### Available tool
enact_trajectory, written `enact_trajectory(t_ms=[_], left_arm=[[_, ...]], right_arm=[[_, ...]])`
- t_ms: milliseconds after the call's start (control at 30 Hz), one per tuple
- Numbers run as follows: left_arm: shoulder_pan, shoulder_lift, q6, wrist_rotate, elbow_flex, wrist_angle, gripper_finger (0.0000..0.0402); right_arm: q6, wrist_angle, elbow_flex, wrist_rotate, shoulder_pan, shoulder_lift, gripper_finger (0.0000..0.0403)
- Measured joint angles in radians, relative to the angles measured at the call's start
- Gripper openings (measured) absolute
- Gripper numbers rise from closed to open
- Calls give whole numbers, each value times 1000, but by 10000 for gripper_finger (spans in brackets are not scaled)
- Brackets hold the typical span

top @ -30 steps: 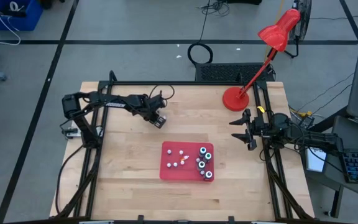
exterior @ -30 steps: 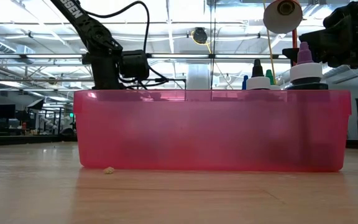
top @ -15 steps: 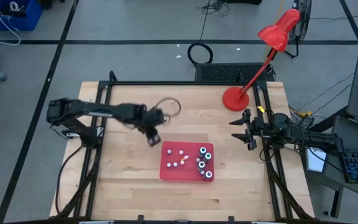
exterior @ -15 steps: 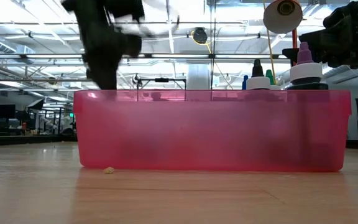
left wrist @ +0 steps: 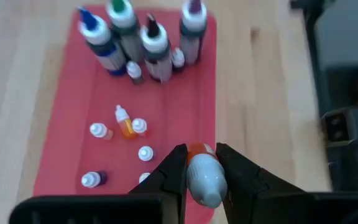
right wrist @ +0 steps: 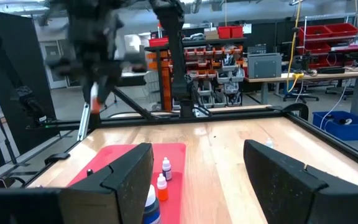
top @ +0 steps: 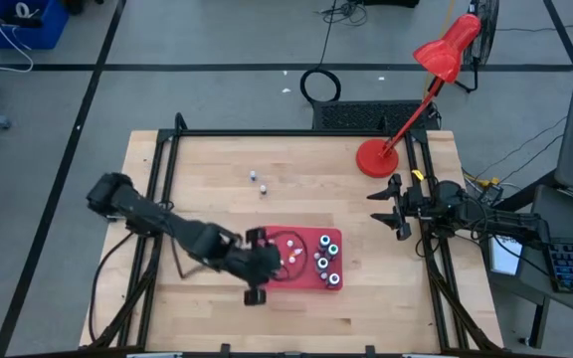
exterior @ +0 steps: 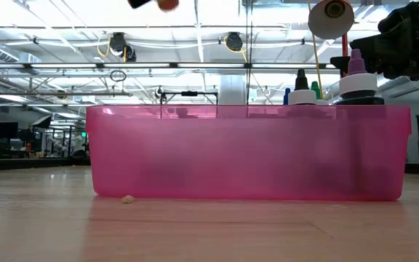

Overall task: Pick & Place food coloring
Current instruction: Put the small orange food coloring bottle into the bin

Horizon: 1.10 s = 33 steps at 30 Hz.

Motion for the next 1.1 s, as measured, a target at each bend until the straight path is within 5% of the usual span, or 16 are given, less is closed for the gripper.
enact_trajectory(t_ms=[433,667,1100], left_arm=[[36,296,61,70,31,-31,68],[38,352,29,165,31,-21,68],[43,384,14,191,31,-5,71]], right_arm=[[0,3,0,0,0,0,238],[0,3,0,0,0,0,238],[0,2,0,0,0,0,238]])
